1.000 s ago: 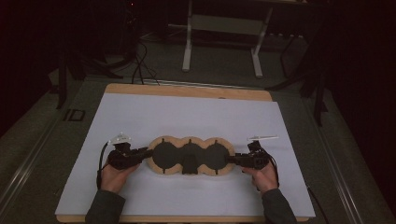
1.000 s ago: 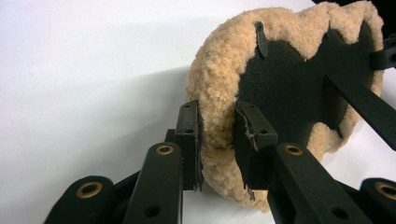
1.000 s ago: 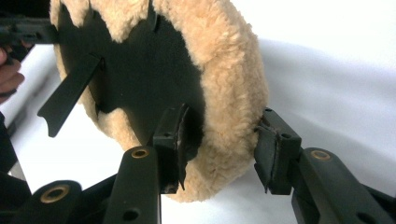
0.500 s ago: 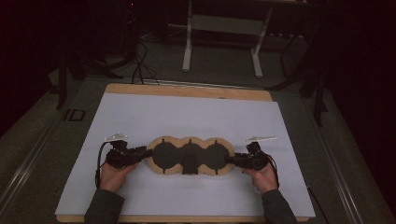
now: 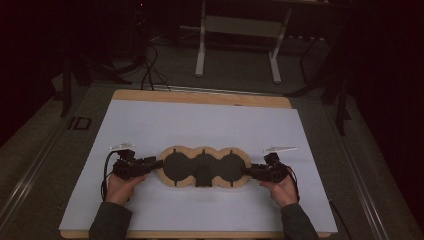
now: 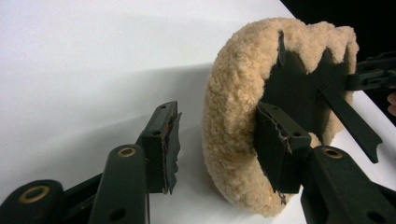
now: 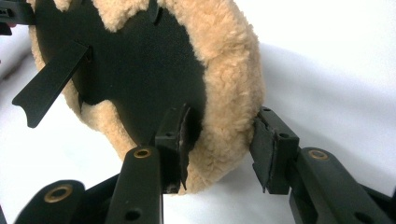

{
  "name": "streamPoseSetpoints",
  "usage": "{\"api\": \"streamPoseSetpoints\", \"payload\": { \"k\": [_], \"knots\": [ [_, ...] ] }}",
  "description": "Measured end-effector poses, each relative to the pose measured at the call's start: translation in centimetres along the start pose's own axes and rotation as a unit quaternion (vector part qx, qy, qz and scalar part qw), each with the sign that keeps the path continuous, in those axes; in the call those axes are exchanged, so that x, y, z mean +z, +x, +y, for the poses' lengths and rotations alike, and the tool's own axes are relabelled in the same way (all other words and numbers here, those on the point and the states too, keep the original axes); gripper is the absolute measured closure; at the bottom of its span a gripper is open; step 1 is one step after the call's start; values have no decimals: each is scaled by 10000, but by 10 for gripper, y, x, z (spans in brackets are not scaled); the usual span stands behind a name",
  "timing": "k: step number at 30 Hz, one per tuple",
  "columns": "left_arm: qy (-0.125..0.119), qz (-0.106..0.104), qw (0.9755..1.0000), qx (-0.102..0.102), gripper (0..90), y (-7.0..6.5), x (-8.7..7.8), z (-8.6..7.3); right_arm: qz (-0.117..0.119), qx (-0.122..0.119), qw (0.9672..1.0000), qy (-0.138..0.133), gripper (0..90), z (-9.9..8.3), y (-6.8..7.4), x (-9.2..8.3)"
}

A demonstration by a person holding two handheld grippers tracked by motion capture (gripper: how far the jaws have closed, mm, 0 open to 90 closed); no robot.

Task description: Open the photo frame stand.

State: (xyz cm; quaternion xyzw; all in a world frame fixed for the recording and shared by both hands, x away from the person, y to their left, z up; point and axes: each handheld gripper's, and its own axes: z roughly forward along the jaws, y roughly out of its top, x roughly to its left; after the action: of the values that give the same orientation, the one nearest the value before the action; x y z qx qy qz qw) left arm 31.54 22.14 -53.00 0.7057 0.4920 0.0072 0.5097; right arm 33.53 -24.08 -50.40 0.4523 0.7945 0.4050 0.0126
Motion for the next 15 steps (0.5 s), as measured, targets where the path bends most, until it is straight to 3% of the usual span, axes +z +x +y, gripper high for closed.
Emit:
{"api": "streamPoseSetpoints", "payload": {
  "k": [1,4,5,7,15],
  "knots": [
    [18,-241,9997,-25,494,-1,1,0,15,-3,10000,-23,589,0,0,0],
    [135,-276,9995,87,489,-4,4,0,21,-13,10000,-42,589,-1,0,1],
    [335,-239,9989,242,492,-8,8,-1,24,-18,10000,-45,589,-1,0,1],
    [423,-127,9984,353,516,-11,11,-1,20,-41,10000,-56,589,-1,0,0],
    [469,49,9969,627,539,-19,9,0,-17,-134,9999,-106,594,-1,2,-1]
  ]
}}
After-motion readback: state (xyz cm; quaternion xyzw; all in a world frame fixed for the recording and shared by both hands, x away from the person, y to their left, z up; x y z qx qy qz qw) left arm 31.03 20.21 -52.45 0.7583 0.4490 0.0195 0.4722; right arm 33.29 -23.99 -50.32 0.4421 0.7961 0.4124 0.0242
